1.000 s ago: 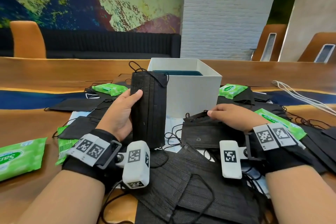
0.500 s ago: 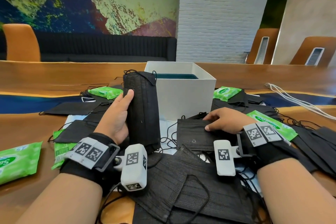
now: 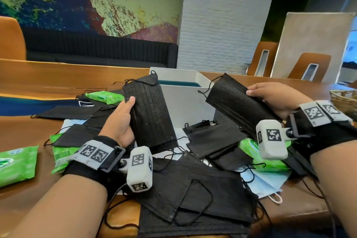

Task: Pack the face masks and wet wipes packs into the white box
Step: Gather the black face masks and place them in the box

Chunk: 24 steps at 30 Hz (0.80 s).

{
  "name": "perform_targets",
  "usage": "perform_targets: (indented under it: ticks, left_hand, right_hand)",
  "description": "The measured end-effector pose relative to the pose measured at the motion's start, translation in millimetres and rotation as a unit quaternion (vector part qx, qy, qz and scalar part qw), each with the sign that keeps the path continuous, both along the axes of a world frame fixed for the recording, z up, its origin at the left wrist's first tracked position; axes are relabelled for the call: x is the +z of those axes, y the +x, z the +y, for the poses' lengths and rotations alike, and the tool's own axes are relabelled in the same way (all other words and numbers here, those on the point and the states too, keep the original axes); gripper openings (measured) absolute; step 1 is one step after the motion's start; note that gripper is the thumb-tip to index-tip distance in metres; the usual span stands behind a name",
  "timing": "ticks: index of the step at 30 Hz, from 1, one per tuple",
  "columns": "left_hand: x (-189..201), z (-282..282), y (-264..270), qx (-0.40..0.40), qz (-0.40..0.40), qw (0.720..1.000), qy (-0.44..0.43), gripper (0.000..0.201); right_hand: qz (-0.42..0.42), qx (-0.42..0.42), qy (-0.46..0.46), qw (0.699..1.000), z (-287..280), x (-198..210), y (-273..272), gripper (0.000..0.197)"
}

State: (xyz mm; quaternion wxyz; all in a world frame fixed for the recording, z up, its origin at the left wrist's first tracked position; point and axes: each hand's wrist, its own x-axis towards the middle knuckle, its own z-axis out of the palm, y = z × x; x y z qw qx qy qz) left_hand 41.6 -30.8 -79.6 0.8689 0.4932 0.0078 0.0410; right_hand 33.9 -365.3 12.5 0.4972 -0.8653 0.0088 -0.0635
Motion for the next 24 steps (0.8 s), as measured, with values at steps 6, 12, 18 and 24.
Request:
perform_targets:
  ticks: [6,12,18,24]
  left_hand:
    - [1.6,1.4,-1.9,-0.012,0.007,1.000,-0.025,0.036]
    - [1.3,4.8,-0.8,-0.017,0.007,1.000,-0.026,0.034]
    - [-0.7,5.3,0.9,-0.012,0.008,1.000,-0.021,0.033]
    - [-2.3,4.4,3.0,-0.013,0.002,1.000,-0.014,0.033]
  right_hand:
    - [0.118,0.112,-0.189,0.968,-3.4,-6.9,0.2,0.015]
    - [0.178,0.194,-0.328,0.907,28.2,-3.4,16.3,0.013]
    - [0.180,0.161,-0.533,0.811,49.9,-31.3,43.6,0.019]
    - [0.196,0.186,-0.528,0.805,58.8,-46.8,59.0,0.021]
